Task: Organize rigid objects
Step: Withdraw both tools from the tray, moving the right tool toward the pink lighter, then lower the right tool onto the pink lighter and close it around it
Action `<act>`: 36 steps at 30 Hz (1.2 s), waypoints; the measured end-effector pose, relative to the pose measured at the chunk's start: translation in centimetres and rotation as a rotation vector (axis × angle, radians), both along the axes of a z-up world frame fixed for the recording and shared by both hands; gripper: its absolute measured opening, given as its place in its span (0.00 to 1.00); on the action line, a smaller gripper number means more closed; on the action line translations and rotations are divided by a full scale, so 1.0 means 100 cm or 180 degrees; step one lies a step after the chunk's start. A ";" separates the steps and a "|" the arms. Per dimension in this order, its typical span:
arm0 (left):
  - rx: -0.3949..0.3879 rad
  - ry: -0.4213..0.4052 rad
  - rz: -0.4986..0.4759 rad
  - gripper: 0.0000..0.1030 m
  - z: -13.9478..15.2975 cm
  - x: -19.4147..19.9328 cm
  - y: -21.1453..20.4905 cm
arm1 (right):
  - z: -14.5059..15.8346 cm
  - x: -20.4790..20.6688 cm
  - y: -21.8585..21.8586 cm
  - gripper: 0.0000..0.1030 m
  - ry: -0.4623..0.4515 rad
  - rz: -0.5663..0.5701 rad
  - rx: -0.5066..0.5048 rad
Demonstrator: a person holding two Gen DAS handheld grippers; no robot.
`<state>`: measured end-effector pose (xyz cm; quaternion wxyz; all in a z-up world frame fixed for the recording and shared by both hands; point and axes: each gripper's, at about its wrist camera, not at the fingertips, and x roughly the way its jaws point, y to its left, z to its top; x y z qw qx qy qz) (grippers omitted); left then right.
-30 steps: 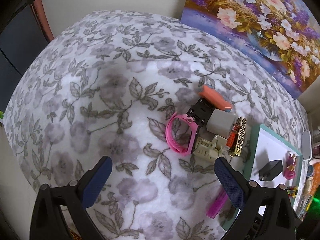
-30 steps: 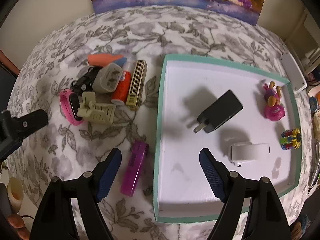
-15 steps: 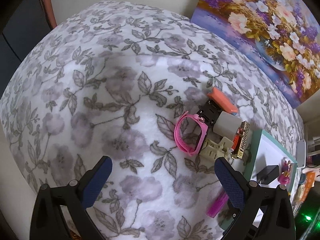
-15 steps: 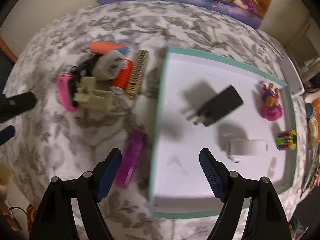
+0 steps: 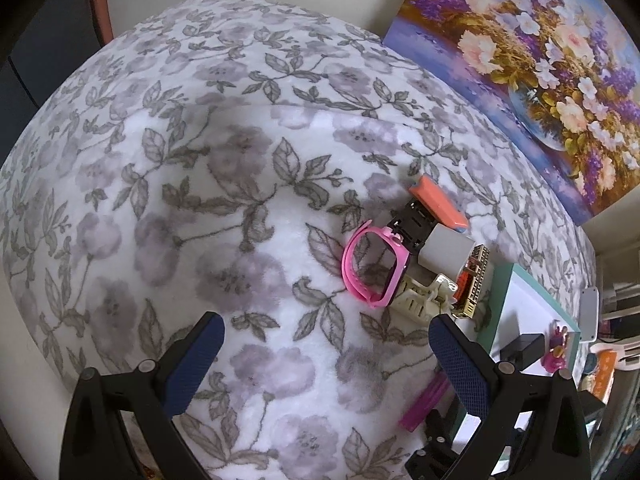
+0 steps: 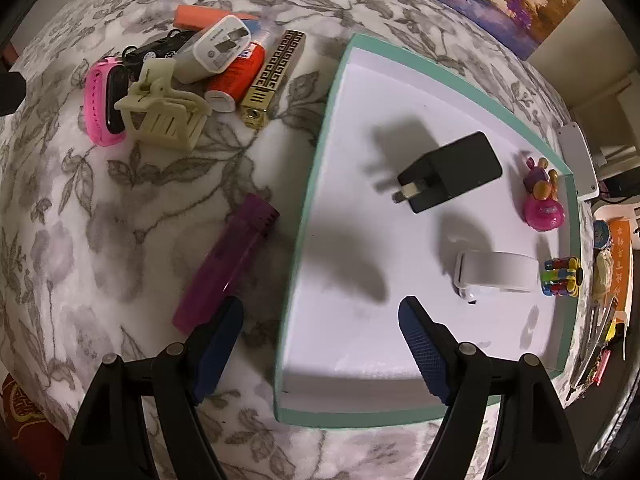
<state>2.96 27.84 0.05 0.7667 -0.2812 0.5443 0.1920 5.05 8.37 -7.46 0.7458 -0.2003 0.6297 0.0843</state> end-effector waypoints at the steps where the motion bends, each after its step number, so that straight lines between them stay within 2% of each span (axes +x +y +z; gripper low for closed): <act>1: -0.0009 0.0005 0.0006 1.00 -0.001 0.000 0.001 | 0.001 0.000 0.001 0.79 -0.0027 0.0007 0.0023; 13: 0.0035 0.0065 0.0096 1.00 -0.005 -0.004 0.016 | 0.011 0.006 0.037 0.79 -0.0209 0.0019 0.0201; 19: 0.0040 0.0074 0.0140 1.00 -0.005 -0.006 0.022 | 0.046 0.006 0.028 0.79 -0.0367 0.0067 0.0592; 22: 0.0039 0.0068 0.0137 1.00 -0.005 -0.006 0.022 | 0.052 0.011 0.022 0.79 -0.0312 0.0060 0.0882; 28: 0.0010 0.0101 0.0168 1.00 -0.010 -0.006 0.024 | 0.040 0.017 0.030 0.79 -0.0097 0.0186 0.1127; 36: -0.0048 0.0113 0.0227 1.00 -0.014 -0.008 0.029 | 0.022 0.022 0.031 0.79 0.0082 0.0165 0.1177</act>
